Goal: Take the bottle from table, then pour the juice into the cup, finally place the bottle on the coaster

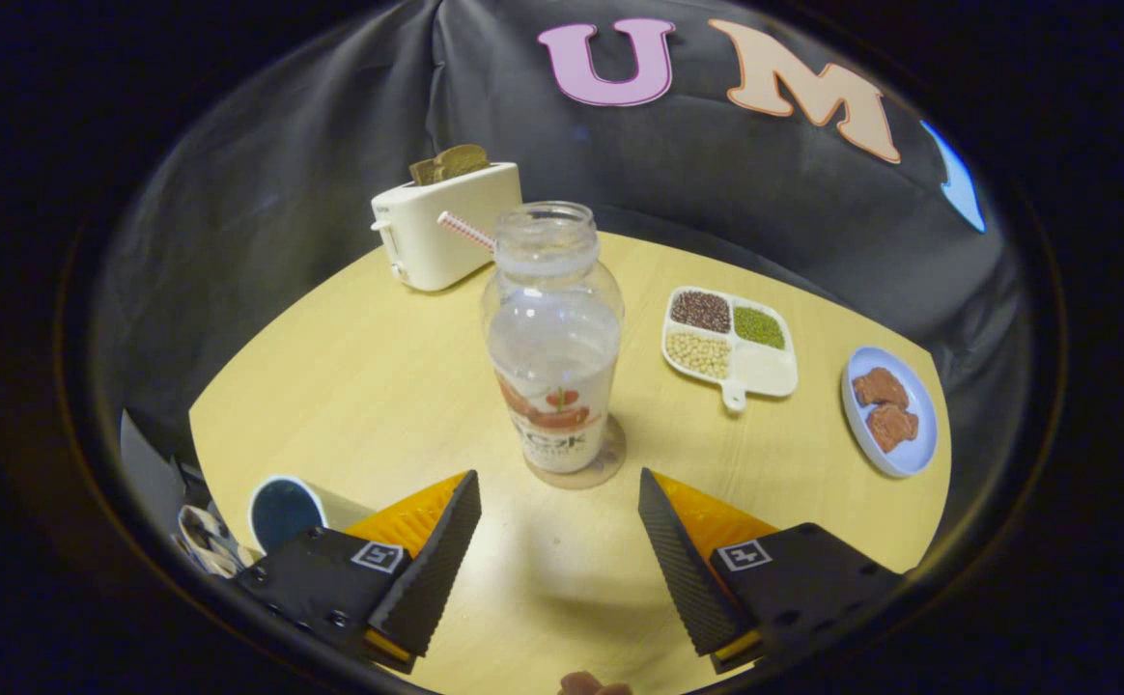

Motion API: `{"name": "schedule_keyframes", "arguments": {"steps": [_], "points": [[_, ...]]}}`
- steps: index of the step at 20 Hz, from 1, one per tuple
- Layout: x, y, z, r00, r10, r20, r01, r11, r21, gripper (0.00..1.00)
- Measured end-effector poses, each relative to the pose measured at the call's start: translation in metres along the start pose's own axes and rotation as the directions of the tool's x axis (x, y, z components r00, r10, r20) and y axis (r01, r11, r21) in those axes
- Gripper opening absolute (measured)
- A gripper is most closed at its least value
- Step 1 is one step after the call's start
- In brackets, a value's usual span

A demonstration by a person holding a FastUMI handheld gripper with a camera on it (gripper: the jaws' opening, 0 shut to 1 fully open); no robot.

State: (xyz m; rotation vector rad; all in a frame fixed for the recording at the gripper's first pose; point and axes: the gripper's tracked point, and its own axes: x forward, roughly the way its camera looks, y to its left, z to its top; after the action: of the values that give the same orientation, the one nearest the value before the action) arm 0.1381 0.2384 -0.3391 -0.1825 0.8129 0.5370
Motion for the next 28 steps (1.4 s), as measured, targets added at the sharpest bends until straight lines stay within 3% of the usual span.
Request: {"name": "schedule_keyframes", "arguments": {"steps": [6,11,16,20,28], "points": [[-0.044,-0.005,-0.010,0.999,-0.005,0.040,0.003,0.998,0.063,1.00],[-0.096,-0.016,0.008,0.990,-0.014,0.141,-0.006,0.989,0.147,1.00],[-0.156,-0.050,0.038,0.963,-0.081,0.255,0.031,0.980,0.197,0.99],[-0.214,-0.085,0.075,0.913,-0.162,0.374,0.074,0.968,0.240,0.99],[-0.331,-0.147,0.149,0.748,-0.321,0.581,0.167,0.938,0.303,0.98]]}}
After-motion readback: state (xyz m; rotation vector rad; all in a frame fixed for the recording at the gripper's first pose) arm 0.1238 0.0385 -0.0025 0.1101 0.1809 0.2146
